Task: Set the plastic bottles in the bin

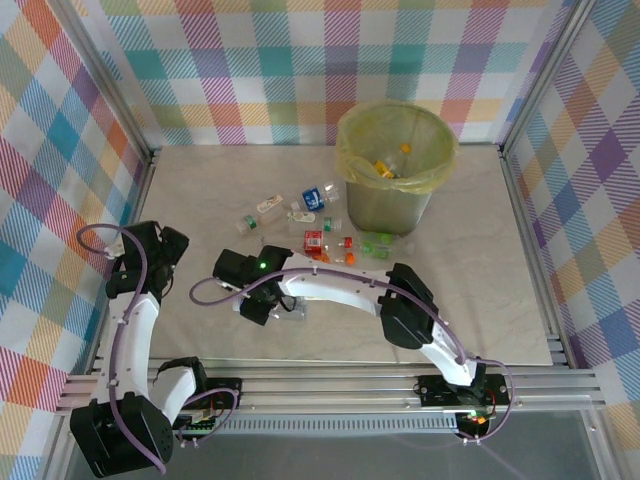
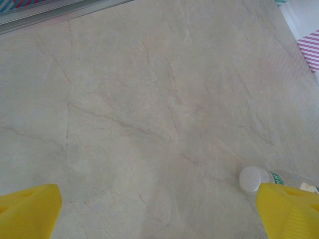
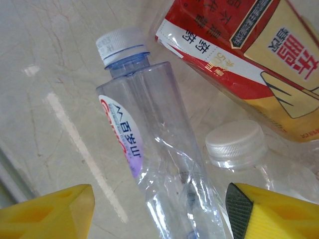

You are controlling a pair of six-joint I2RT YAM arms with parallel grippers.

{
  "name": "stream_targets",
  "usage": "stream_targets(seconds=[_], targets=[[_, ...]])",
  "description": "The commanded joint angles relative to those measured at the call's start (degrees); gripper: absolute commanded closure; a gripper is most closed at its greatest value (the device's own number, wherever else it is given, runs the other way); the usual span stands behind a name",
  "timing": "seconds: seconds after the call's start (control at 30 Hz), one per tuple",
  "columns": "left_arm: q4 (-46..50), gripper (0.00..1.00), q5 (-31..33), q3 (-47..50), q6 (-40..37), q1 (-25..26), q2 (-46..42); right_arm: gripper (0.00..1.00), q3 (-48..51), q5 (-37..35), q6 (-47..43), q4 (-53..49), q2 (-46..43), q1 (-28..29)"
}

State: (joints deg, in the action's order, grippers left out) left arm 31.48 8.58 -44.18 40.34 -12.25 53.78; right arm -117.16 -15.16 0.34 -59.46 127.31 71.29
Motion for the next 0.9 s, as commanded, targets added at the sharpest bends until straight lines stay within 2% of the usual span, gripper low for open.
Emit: stream_targets(seconds=[0.0, 0.37, 0.87], targets=[[0.68, 0.0, 1.2, 1.2, 1.16, -1.1, -1.27, 0.31, -2.69, -1.15, -1.73, -2.25, 2.15, 0.36], [0.07, 0.0, 0.71, 1.64, 1.85, -1.28, -1.26, 0.37, -4.4, 1.23, -2.01, -2.41, 5.79, 0.43], [0.01, 0.0, 0.69, 1.9, 1.83, -1.33, -1.08, 0.37, -4.87, 4.15, -2.44, -2.72, 8.03, 0.85]])
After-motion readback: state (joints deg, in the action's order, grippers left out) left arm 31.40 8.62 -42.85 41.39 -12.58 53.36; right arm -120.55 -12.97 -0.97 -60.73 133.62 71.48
